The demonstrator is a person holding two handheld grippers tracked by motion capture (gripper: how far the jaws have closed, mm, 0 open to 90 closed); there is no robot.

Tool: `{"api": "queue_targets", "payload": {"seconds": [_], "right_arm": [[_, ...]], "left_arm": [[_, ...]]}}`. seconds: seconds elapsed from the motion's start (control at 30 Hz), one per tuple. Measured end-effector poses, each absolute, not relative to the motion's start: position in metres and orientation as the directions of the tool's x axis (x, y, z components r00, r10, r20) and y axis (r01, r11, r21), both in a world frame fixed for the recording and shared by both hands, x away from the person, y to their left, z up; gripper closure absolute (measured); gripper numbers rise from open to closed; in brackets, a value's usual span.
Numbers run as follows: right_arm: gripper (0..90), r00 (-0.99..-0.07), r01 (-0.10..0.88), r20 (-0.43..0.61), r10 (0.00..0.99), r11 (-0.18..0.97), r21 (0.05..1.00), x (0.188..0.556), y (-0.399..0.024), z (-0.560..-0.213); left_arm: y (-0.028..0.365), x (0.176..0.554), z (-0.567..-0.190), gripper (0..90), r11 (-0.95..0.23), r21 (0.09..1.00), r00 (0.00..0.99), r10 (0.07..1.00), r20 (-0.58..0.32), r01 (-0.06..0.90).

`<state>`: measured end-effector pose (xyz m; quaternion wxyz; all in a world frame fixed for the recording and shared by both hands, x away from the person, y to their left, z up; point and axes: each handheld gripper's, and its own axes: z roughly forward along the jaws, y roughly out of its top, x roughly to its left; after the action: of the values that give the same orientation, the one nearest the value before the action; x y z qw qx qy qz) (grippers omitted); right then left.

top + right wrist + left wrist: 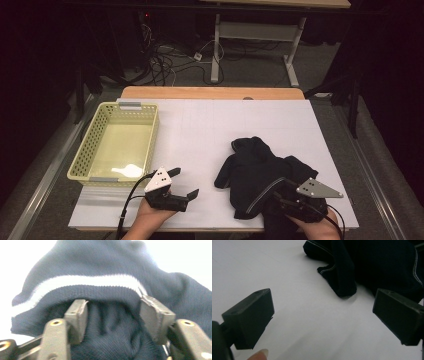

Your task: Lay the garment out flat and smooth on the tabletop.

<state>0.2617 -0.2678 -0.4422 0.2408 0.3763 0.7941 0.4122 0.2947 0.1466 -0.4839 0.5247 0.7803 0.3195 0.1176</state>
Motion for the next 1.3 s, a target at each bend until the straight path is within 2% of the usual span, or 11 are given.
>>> {"api": "queue_targets", "payload": {"seconds": [0.17, 0.27, 0.37, 0.47, 0.57, 0.73, 0.8, 0.9, 1.0, 1.1, 1.3], "right_arm": [[55.0, -0.647, 0.294, -0.092, 0.757, 0.359, 0.886, 0.250, -0.249, -0.418], [58.5, -0.708, 0.247, -0.130, 0.694, 0.416, 0.875, 0.243, -0.219, -0.417], [51.4, -0.775, 0.254, -0.133, 0.618, 0.498, 0.829, 0.244, -0.183, -0.433], [43.2, -0.792, 0.291, -0.153, 0.591, 0.586, 0.757, 0.251, -0.161, -0.456], [48.0, -0.793, 0.300, -0.217, 0.570, 0.674, 0.675, 0.254, -0.152, -0.477], [74.9, -0.763, 0.335, -0.202, 0.614, 0.643, 0.689, 0.258, -0.156, -0.476], [81.0, -0.766, 0.311, -0.230, 0.600, 0.660, 0.684, 0.257, -0.154, -0.477], [83.1, -0.772, 0.296, -0.217, 0.597, 0.640, 0.709, 0.255, -0.157, -0.474], [83.1, -0.759, 0.256, -0.188, 0.623, 0.551, 0.795, 0.250, -0.167, -0.454], [83.1, -0.720, 0.207, -0.198, 0.665, 0.478, 0.853, 0.247, -0.186, -0.430], [83.4, -0.594, 0.213, -0.191, 0.781, 0.382, 0.900, 0.257, -0.241, -0.405]], "left_arm": [[0.146, 0.294, -0.484, 3.0, -0.249, 0.895, 0.772, 0.619, -0.147, 0.370], [0.146, 0.294, -0.484, 3.0, -0.250, 0.896, 0.772, 0.619, -0.144, 0.368], [0.146, 0.293, -0.484, 3.0, -0.251, 0.897, 0.774, 0.618, -0.141, 0.364], [0.146, 0.293, -0.484, 3.0, -0.250, 0.899, 0.775, 0.617, -0.138, 0.359], [0.146, 0.293, -0.484, 3.0, -0.251, 0.898, 0.775, 0.617, -0.138, 0.360], [0.146, 0.293, -0.484, 3.0, -0.251, 0.899, 0.774, 0.618, -0.136, 0.359], [0.146, 0.293, -0.484, 3.0, -0.251, 0.899, 0.773, 0.620, -0.135, 0.358], [0.146, 0.292, -0.484, 3.0, -0.251, 0.900, 0.772, 0.622, -0.134, 0.358], [0.146, 0.292, -0.484, 3.0, -0.251, 0.899, 0.771, 0.622, -0.134, 0.358], [0.146, 0.293, -0.484, 3.1, -0.251, 0.899, 0.771, 0.623, -0.135, 0.360], [0.146, 0.293, -0.484, 3.5, -0.250, 0.899, 0.770, 0.623, -0.135, 0.360]]}}
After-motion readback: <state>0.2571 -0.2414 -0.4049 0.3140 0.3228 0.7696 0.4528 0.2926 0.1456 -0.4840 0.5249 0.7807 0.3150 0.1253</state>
